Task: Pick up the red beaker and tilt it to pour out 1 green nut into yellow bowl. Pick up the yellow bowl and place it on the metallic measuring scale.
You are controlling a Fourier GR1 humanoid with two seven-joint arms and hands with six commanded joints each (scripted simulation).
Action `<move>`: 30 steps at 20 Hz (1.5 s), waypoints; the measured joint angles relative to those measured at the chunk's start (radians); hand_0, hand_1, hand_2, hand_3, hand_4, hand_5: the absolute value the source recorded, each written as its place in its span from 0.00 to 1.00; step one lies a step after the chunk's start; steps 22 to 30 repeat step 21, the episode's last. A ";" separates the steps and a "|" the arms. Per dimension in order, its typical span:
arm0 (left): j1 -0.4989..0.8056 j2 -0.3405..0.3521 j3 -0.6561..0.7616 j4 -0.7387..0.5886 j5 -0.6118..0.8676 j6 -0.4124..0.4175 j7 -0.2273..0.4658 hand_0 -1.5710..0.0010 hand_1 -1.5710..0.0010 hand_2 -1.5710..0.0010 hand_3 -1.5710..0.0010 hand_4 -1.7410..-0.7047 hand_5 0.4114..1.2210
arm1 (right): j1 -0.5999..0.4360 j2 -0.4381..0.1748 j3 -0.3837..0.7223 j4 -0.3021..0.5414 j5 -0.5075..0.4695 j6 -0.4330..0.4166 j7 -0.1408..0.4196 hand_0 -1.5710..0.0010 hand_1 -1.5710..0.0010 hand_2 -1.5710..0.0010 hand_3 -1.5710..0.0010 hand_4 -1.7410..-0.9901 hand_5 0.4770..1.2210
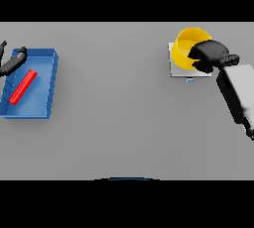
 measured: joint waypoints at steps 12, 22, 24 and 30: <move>-0.009 -0.005 0.008 0.036 0.006 -0.030 -0.021 1.00 1.00 1.00 1.00 0.98 0.37 | -0.027 0.014 -0.035 0.075 -0.005 0.062 0.000 0.81 0.70 0.62 0.64 0.30 0.57; -0.013 -0.009 0.001 0.026 -0.001 -0.020 -0.009 1.00 1.00 1.00 1.00 0.99 0.35 | -0.025 0.002 -0.015 0.079 0.010 0.084 -0.026 0.97 0.96 0.93 0.83 0.44 0.38; -0.013 -0.009 0.001 0.026 -0.001 -0.020 -0.009 1.00 1.00 1.00 1.00 0.99 0.35 | -0.025 0.002 -0.015 0.079 0.010 0.084 -0.026 0.97 0.96 0.93 0.83 0.44 0.38; -0.013 -0.009 0.001 0.026 -0.001 -0.020 -0.009 1.00 1.00 1.00 1.00 0.99 0.35 | -0.025 0.002 -0.015 0.079 0.010 0.084 -0.026 0.97 0.96 0.93 0.83 0.44 0.38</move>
